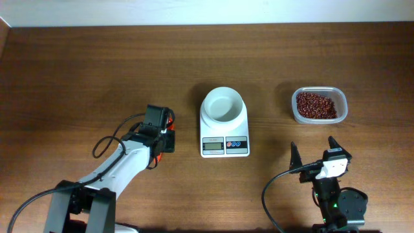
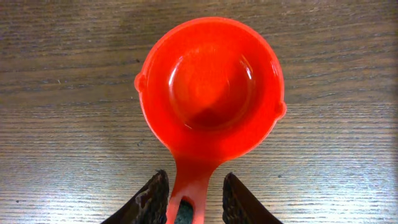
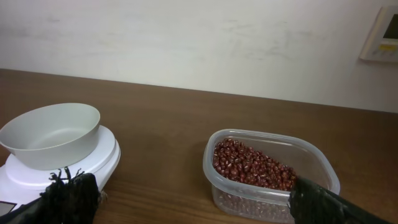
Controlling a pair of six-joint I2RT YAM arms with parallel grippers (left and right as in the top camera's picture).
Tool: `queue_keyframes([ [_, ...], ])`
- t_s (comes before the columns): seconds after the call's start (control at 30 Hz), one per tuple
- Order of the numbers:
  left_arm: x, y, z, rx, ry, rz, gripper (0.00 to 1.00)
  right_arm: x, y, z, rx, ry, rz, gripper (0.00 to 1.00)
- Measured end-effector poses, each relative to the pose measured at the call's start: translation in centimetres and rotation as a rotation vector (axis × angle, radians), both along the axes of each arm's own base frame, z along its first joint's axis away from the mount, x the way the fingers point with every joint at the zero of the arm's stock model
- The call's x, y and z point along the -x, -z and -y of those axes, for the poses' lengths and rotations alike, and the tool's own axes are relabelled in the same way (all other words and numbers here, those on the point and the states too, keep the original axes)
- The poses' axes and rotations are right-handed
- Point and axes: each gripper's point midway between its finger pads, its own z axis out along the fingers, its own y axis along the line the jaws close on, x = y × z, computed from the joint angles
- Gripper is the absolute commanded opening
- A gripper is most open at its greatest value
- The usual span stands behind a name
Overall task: Scoop item into bowl and weigh 50g on scale
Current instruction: 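Close the left gripper on the orange scoop handle and lift it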
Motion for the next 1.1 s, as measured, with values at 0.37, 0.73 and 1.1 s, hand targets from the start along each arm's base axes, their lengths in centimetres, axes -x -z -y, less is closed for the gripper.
queue_keyframes([
  [0.37,-0.5,0.5,0.1,0.005,0.0,0.019,0.32,0.0,0.0,0.0,0.0,0.0,0.0,0.99],
  [0.73,-0.8,0.9,0.2,0.006,0.0,0.024,0.36,0.0,0.0,0.0,0.0,0.0,0.0,0.99],
  [1.1,-1.0,0.8,0.2,0.007,0.001,0.032,0.22,0.0,0.0,0.0,0.0,0.0,0.0,0.99],
])
